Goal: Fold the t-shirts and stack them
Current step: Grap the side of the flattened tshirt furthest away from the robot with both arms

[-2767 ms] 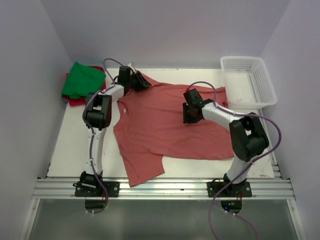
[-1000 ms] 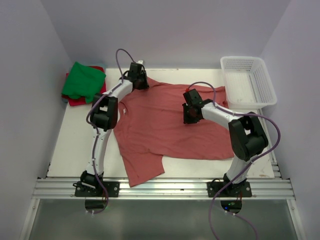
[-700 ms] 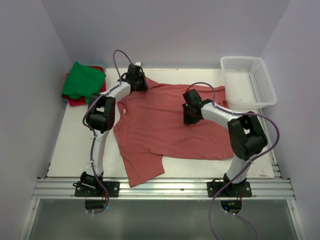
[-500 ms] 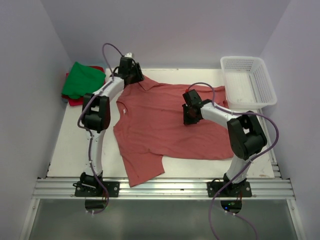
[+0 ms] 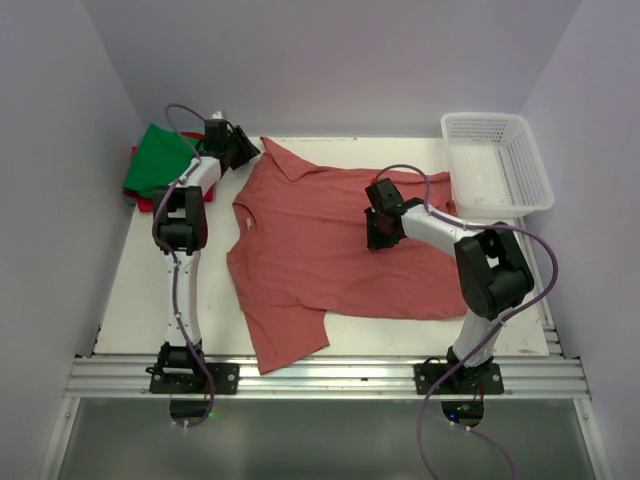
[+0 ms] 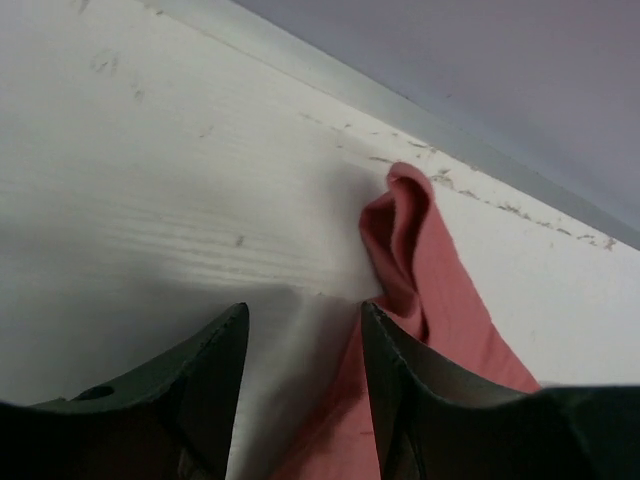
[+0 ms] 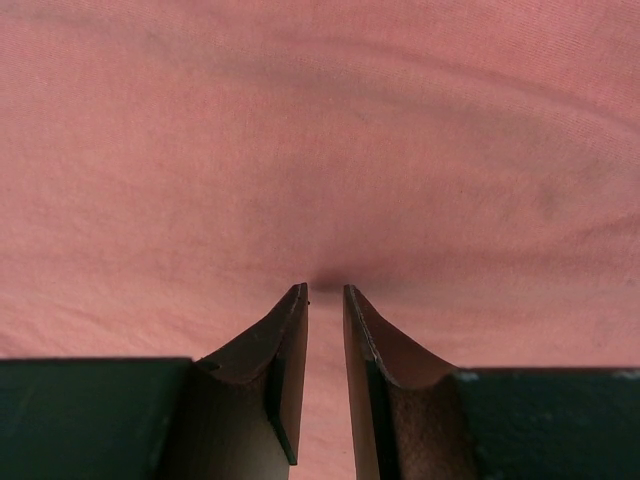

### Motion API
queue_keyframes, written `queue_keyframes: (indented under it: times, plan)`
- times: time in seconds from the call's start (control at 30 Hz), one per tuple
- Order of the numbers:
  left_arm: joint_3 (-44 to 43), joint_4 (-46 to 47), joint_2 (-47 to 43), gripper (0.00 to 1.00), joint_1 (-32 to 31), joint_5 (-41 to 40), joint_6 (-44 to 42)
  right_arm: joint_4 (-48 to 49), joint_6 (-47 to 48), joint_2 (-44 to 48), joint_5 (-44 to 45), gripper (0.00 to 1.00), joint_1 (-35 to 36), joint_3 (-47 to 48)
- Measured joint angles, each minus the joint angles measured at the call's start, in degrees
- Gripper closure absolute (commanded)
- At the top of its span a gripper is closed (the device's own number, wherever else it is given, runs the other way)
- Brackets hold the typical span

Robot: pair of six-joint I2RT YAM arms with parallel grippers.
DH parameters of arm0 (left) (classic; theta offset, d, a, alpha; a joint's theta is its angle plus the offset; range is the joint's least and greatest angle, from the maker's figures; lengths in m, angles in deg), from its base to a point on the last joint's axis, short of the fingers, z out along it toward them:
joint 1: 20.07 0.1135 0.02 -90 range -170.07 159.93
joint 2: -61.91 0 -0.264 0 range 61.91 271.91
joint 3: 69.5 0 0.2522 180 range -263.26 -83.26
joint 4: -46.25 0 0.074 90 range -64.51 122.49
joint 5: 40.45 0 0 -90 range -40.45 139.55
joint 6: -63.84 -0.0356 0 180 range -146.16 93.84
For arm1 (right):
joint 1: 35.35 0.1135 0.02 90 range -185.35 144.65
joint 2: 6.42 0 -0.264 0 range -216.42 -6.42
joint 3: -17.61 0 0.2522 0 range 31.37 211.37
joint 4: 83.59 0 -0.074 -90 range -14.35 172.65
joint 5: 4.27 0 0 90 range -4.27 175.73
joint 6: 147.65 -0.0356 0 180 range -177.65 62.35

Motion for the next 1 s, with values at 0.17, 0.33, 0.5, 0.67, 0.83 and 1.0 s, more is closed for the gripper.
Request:
queue_keyframes:
  times: [0.17,0.33,0.5,0.67,0.83,1.0]
  plan:
    - [0.0,4.7,0.9,0.47,-0.2,5.9,3.2,-0.2,0.0,0.0,0.3,0.75,0.0,0.0]
    - [3.3,13.6,0.9,0.46,-0.1,11.6,7.7,-0.3,0.1,0.0,0.5,0.75,0.0,0.0]
    - [5.0,19.8,1.8,0.45,0.3,15.0,12.0,-0.3,0.1,0.0,1.1,0.75,0.0,0.0]
    - [4.6,22.4,4.2,0.45,0.7,15.8,13.9,-0.5,0.2,0.0,1.5,0.76,0.0,0.0]
    - [2.8,24.3,6.5,0.50,0.7,15.6,15.2,-0.7,0.5,0.0,1.5,0.76,0.0,0.0]
    - [2.4,27.7,7.8,0.54,0.7,15.5,17.3,-1.1,0.6,0.0,1.7,0.76,0.0,0.0]
